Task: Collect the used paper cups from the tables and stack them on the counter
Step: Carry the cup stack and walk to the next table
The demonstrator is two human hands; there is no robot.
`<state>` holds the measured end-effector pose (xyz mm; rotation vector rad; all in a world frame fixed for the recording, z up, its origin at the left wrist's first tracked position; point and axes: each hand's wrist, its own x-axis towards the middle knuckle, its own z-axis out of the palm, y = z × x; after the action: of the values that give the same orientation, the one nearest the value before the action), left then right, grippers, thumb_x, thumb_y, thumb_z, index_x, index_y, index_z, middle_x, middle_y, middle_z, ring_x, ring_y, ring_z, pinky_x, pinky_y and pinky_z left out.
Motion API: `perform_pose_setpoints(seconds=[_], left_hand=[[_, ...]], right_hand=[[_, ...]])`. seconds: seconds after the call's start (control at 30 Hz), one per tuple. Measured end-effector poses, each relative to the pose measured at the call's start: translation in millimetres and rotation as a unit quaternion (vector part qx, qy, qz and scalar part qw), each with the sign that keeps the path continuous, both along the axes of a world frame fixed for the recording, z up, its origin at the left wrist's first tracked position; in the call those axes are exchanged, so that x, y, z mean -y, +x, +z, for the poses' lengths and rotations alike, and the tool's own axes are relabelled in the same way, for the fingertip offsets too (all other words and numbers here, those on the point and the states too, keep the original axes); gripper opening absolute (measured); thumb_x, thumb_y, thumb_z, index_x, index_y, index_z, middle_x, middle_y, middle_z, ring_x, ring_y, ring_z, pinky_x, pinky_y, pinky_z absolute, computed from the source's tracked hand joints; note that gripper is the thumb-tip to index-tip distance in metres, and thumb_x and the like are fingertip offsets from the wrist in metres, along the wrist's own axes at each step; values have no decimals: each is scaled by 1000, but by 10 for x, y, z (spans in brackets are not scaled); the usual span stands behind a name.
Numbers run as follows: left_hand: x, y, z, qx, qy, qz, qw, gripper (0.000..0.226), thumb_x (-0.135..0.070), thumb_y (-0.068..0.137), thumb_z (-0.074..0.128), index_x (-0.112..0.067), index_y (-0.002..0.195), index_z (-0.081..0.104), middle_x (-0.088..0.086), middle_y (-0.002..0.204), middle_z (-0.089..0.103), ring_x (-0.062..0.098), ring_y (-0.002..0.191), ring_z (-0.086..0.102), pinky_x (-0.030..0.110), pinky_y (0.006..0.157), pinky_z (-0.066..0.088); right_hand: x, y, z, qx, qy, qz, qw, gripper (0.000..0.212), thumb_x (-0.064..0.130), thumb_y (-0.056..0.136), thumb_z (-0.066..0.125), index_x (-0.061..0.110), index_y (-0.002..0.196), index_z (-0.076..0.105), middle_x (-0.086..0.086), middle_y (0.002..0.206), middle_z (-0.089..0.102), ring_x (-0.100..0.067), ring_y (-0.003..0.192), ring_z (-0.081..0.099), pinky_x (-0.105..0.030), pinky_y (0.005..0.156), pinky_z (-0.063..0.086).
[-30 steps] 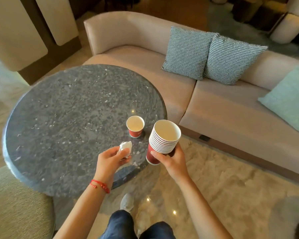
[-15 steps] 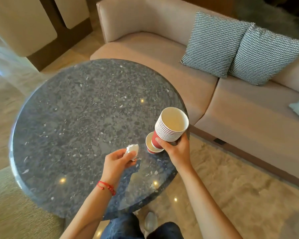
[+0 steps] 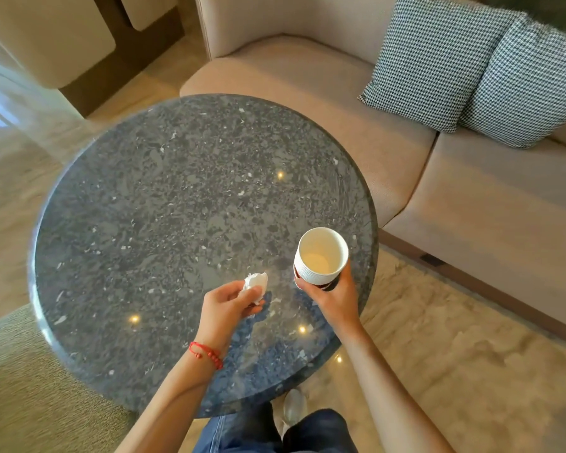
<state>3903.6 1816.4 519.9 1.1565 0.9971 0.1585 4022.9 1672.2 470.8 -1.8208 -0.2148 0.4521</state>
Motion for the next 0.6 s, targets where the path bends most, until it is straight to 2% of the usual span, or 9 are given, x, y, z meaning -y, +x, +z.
perform_pose_setpoints(seconds=[0.17, 0.37, 0.47, 0.53, 0.6], left_hand=[[6, -25, -27, -8, 1, -7, 1000, 10, -5, 80, 66, -11, 73, 69, 13, 78, 67, 16, 67, 66, 20, 63, 57], [48, -36, -1, -13, 5, -12, 1000, 12, -5, 81, 66, -13, 72, 69, 12, 78, 66, 20, 70, 65, 24, 66, 56], [72, -35, 18, -8, 4, -16, 1000, 11, -5, 81, 66, -12, 73, 69, 11, 77, 66, 15, 67, 66, 20, 63, 57], [91, -25, 26, -3, 0, -23, 1000, 12, -4, 81, 66, -12, 73, 69, 7, 73, 68, 12, 64, 67, 18, 60, 56], [108, -5, 27, -1, -3, -28, 1000, 13, -3, 81, 66, -13, 73, 70, 5, 71, 69, 12, 64, 67, 17, 59, 55]], right_hand=[[20, -86, -159, -12, -12, -11, 1000, 76, 44, 50, 85, 56, 112, 42, 25, 113, 56, 11, 104, 54, -5, 81, 44], [5, -132, -249, 13, -34, -28, 999, 77, 22, 59, 89, 46, 114, 41, 23, 111, 54, 18, 98, 50, 3, 77, 38], [-3, -145, -227, 30, -37, -39, 998, 76, 20, 61, 88, 41, 117, 42, 25, 110, 53, 22, 98, 49, 3, 78, 38], [12, -166, -195, 23, -29, -47, 998, 75, 21, 61, 88, 35, 120, 44, 21, 111, 56, 21, 99, 50, 1, 79, 39], [56, -196, -138, 13, -20, -58, 998, 73, 22, 60, 89, 37, 117, 45, 18, 110, 58, 18, 100, 52, 0, 78, 40]])
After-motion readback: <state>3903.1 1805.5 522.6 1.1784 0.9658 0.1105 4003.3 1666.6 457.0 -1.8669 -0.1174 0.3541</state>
